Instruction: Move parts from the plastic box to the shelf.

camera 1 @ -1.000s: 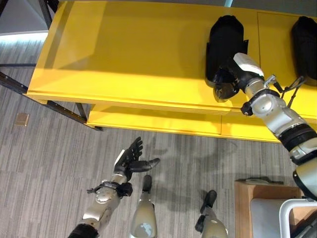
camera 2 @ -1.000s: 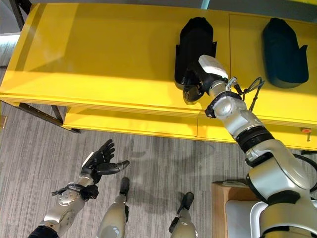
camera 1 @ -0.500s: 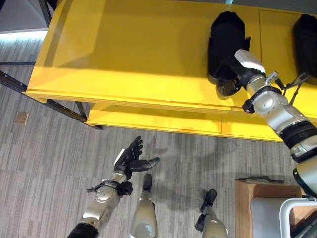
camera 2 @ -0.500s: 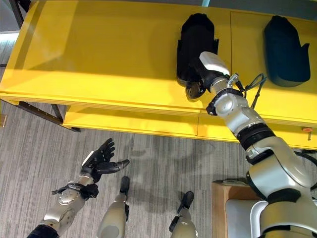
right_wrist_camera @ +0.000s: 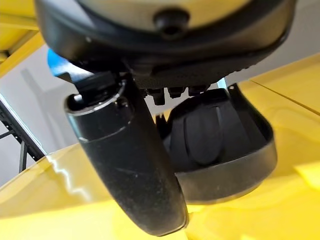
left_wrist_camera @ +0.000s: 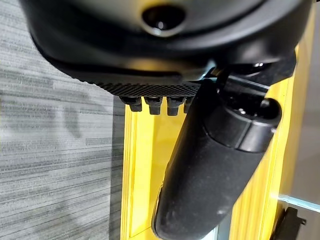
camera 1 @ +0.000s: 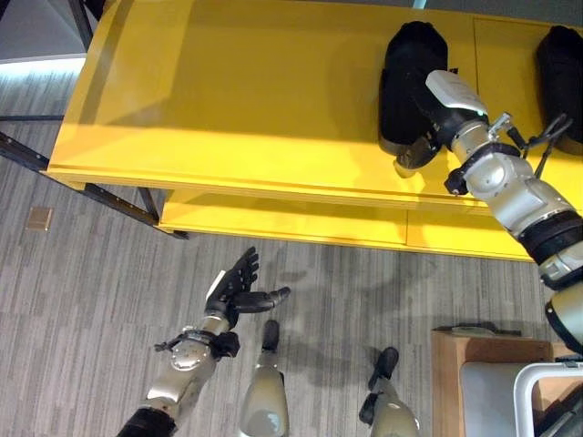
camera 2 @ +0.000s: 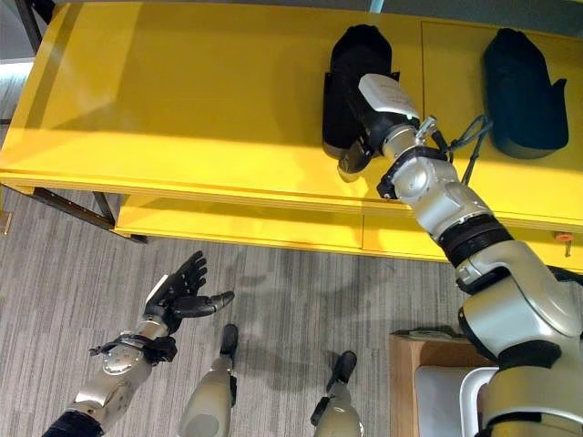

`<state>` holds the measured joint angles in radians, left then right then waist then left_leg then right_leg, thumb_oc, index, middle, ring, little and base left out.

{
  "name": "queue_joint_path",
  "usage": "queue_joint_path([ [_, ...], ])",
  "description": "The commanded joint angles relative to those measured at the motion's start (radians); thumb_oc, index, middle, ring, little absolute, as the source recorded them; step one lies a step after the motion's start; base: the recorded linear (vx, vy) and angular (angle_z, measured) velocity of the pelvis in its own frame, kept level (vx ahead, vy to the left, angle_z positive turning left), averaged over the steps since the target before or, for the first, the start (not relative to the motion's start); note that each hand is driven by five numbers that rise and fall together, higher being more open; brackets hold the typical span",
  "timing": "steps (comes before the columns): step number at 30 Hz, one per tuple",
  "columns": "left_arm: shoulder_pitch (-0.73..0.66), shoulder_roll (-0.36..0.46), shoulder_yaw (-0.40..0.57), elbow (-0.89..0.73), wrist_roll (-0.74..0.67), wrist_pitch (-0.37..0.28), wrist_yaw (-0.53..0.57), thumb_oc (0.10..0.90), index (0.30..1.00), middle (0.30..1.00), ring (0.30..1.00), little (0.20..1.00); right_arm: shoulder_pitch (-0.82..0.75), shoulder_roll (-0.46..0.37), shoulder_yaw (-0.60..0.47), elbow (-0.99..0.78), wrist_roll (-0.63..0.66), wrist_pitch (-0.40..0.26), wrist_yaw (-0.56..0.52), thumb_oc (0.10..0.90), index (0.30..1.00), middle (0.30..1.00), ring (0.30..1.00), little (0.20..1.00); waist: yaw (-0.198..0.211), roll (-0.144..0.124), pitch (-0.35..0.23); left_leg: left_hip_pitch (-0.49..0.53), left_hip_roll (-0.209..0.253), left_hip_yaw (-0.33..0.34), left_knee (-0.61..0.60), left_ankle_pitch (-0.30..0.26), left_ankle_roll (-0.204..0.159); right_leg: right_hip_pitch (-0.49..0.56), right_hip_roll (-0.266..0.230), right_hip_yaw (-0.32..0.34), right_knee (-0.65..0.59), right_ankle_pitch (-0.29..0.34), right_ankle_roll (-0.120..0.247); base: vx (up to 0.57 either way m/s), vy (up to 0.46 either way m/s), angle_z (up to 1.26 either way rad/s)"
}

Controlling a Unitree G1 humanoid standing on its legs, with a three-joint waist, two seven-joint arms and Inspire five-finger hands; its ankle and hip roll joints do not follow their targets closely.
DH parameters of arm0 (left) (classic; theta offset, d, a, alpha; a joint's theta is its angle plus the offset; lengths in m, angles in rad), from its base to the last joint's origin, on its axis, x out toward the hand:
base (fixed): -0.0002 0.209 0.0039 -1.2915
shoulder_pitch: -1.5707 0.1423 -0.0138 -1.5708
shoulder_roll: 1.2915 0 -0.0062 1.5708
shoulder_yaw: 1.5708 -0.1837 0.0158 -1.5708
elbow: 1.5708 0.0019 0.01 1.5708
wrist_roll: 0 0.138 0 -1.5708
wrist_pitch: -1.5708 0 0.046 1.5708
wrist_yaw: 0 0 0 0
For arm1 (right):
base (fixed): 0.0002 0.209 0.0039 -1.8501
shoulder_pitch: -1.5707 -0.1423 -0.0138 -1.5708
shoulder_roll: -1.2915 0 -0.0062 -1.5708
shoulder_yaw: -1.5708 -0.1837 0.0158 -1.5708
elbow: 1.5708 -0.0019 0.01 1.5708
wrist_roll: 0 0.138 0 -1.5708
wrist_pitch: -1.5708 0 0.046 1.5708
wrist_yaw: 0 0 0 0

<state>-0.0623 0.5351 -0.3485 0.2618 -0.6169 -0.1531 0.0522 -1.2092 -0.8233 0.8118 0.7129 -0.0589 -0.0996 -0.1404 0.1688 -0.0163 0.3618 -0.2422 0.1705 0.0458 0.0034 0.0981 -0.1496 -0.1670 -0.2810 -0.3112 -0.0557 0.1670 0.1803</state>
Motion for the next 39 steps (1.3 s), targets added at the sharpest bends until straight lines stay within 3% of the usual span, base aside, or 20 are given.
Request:
queue_joint_path([
  [1,-0.006,0.040,-0.002,-0.085,0.004,-0.083,-0.029,0.900,1.000,1.000,1.000,1.000,-0.194,-0.084,0.054,-0.054,-0.026,-0.035,-0.044,0.900,1.000,1.000,1.000,1.000,0.009,-0.008,-0.055,-0.033,-0.015,0.029,0.008,0.043,0.068,-0.015,-0.003,0.017,0.196,-0.102,-0.023,0.00,0.000,0.00],
  [8,0.005,0.040,0.006,-0.072,0.007,-0.072,-0.042,0.900,1.000,1.000,1.000,1.000,-0.194,-0.118,0.053,-0.125,-0.043,-0.035,-0.032,0.900,1.000,1.000,1.000,1.000,0.003,-0.015,-0.080,0.005,-0.011,0.035,0.002,0.033,0.065,0.012,-0.001,0.025,0.194,-0.108,-0.023,0.00,-0.001,0.00],
  [14,0.011,0.033,0.013,-0.058,0.016,-0.066,-0.039,0.900,1.000,1.000,1.000,1.000,-0.116,-0.147,-0.011,-0.255,-0.030,-0.041,-0.027,0.900,1.000,1.000,1.000,1.000,-0.012,-0.021,-0.102,0.040,-0.007,0.045,-0.003,0.029,0.063,0.036,0.005,0.035,0.188,-0.110,-0.023,0.01,-0.006,-0.02],
  [15,0.021,0.018,0.030,-0.056,0.025,-0.058,-0.036,0.900,1.000,1.000,1.000,1.000,-0.031,-0.161,-0.083,-0.375,-0.010,-0.055,-0.030,0.900,1.000,1.000,1.000,1.000,-0.030,-0.020,-0.111,0.058,-0.003,0.052,-0.009,0.027,0.063,0.049,0.010,0.041,0.181,-0.112,-0.023,0.03,-0.013,0.00],
  [17,0.027,0.016,0.037,-0.053,0.031,-0.055,-0.036,0.900,1.000,1.000,1.000,1.000,0.016,-0.171,-0.128,-0.440,-0.005,-0.062,-0.026,0.900,1.000,1.000,1.000,1.000,-0.034,-0.023,-0.116,0.069,-0.001,0.055,-0.014,0.027,0.063,0.057,0.012,0.043,0.177,-0.113,-0.023,0.03,-0.022,-0.05],
  [21,0.055,-0.011,0.055,-0.041,0.043,-0.044,-0.036,0.900,1.000,1.000,1.000,1.000,0.287,-0.145,-0.334,-0.636,0.042,-0.095,-0.011,0.900,1.000,1.000,1.000,1.000,-0.061,-0.026,-0.140,0.120,0.014,0.073,-0.042,0.031,0.056,0.095,0.030,0.053,0.146,-0.114,-0.025,0.03,-0.038,-0.17],
  [26,0.098,-0.057,0.074,-0.029,0.069,-0.024,-0.044,0.900,1.000,1.000,1.000,1.000,0.664,-0.001,-0.542,-0.842,0.127,-0.140,0.018,0.900,1.000,1.000,1.000,1.000,-0.114,-0.020,-0.187,0.186,0.053,0.121,-0.085,0.049,0.041,0.129,0.073,0.088,0.100,-0.111,-0.028,0.03,-0.063,-0.26],
  [30,0.120,-0.084,0.075,-0.021,0.084,-0.016,-0.050,0.900,1.000,1.000,1.000,1.000,0.839,0.083,-0.612,-0.919,0.212,-0.160,0.049,0.900,1.000,1.000,1.000,1.000,-0.138,-0.016,-0.211,0.213,0.078,0.143,-0.091,0.056,0.030,0.140,0.097,0.107,0.090,-0.115,-0.035,0.01,-0.071,-0.39],
  [33,0.146,-0.117,0.098,-0.015,0.102,-0.017,-0.048,0.900,1.000,1.000,1.000,1.000,1.023,0.168,-0.668,-0.985,0.313,-0.187,0.074,0.900,1.000,1.000,1.000,1.000,-0.177,-0.004,-0.231,0.241,0.128,0.169,-0.091,0.084,0.012,0.138,0.141,0.142,0.106,-0.143,-0.053,-0.01,-0.155,-0.36],
  [36,0.146,-0.129,0.104,-0.005,0.107,-0.023,-0.047,0.900,1.000,1.000,1.000,1.000,1.091,0.181,-0.696,-1.010,0.310,-0.200,0.077,0.900,1.000,1.000,1.000,1.000,-0.194,0.005,-0.232,0.242,0.155,0.180,-0.091,0.110,-0.004,0.130,0.164,0.153,0.136,-0.164,-0.068,-0.04,-0.124,-0.40],
  [37,0.141,-0.141,0.115,0.003,0.116,-0.032,-0.037,0.900,1.000,1.000,1.000,1.000,1.133,0.169,-0.722,-1.044,0.229,-0.199,0.058,0.900,1.000,1.000,1.000,1.000,-0.208,0.013,-0.234,0.245,0.177,0.184,-0.091,0.137,-0.014,0.122,0.183,0.154,0.170,-0.188,-0.079,-0.02,-0.088,-0.08],
  [39,0.141,-0.149,0.122,0.007,0.115,-0.036,-0.030,0.900,1.000,1.000,1.000,1.000,1.156,0.163,-0.735,-1.064,0.188,-0.203,0.053,0.900,1.000,1.000,1.000,1.000,-0.214,0.018,-0.234,0.249,0.188,0.180,-0.091,0.150,-0.016,0.111,0.195,0.159,0.197,-0.201,-0.086,-0.02,-0.115,0.03],
])
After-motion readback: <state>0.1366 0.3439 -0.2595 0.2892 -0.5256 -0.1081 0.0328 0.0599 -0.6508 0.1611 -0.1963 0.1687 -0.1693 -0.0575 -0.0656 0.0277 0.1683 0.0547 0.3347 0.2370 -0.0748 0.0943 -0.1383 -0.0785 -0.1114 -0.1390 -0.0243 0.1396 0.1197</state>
